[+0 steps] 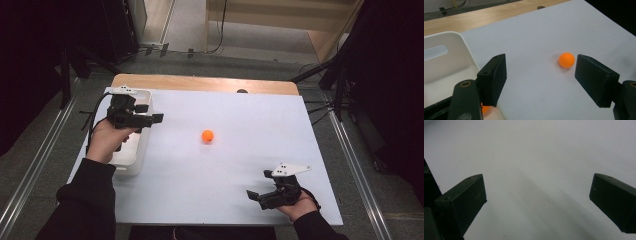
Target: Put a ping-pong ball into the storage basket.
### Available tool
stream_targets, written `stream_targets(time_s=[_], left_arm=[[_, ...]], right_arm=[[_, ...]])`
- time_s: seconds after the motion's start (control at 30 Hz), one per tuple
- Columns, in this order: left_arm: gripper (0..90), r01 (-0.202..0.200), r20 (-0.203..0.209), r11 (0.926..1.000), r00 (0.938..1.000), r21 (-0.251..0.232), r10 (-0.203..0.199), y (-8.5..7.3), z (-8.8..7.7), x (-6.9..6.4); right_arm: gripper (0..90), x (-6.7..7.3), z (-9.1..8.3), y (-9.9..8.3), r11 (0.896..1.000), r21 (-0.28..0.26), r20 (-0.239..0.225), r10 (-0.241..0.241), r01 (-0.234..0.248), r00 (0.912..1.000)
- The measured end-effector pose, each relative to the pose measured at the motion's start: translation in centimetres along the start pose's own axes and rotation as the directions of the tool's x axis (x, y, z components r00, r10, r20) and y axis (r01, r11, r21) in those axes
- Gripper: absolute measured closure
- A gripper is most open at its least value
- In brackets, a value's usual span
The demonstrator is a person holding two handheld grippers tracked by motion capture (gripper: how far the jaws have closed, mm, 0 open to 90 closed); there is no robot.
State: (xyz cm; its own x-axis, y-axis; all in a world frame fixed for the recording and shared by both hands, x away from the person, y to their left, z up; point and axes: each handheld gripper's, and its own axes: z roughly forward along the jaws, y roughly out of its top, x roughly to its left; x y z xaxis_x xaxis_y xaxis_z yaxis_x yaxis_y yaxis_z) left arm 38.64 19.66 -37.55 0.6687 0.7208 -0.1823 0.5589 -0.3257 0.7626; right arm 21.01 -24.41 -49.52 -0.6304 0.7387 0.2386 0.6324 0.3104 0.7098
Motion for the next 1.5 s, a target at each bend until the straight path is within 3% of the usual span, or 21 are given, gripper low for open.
stream_targets(time_s=[0.27,0.5,0.77,1.0,1.23,1.5], left_arm=[[25.9,-0.041,0.032,0.9992,0.9987,0.002,0.041,0.1,0.3,-1.1],[26.0,-0.065,0.089,0.9977,0.9940,0.017,0.063,0.1,1.0,-2.1],[26.0,-0.109,0.103,0.9941,0.9888,0.000,0.108,0.1,1.5,-3.1],[26.1,-0.108,0.116,0.9941,0.9873,-0.012,0.109,0.0,2.0,-3.6],[26.0,-0.137,0.115,0.9905,0.9840,0.006,0.136,-0.2,2.7,-4.2],[26.0,-0.133,0.118,0.9911,0.9843,0.001,0.132,-0.3,3.5,-5.0]], right_arm=[[0.0,-0.1,-0.1,-0.1,1.000,-0.007,-0.001,-0.003,0.003,1.0000],[0.0,0.0,0.0,0.0,1.000,-0.004,-0.007,-0.006,0.006,1.0000],[0.0,0.0,0.0,-0.1,1.000,-0.005,-0.008,-0.010,0.010,0.9999],[0.0,0.1,0.0,-0.1,1.000,-0.007,-0.009,-0.007,0.007,0.9999],[0.0,0.1,-0.1,-0.1,1.000,-0.005,-0.008,-0.010,0.010,0.9999],[0.0,0.1,-0.1,-0.1,1.000,-0.007,-0.008,-0.009,0.009,0.9999]])
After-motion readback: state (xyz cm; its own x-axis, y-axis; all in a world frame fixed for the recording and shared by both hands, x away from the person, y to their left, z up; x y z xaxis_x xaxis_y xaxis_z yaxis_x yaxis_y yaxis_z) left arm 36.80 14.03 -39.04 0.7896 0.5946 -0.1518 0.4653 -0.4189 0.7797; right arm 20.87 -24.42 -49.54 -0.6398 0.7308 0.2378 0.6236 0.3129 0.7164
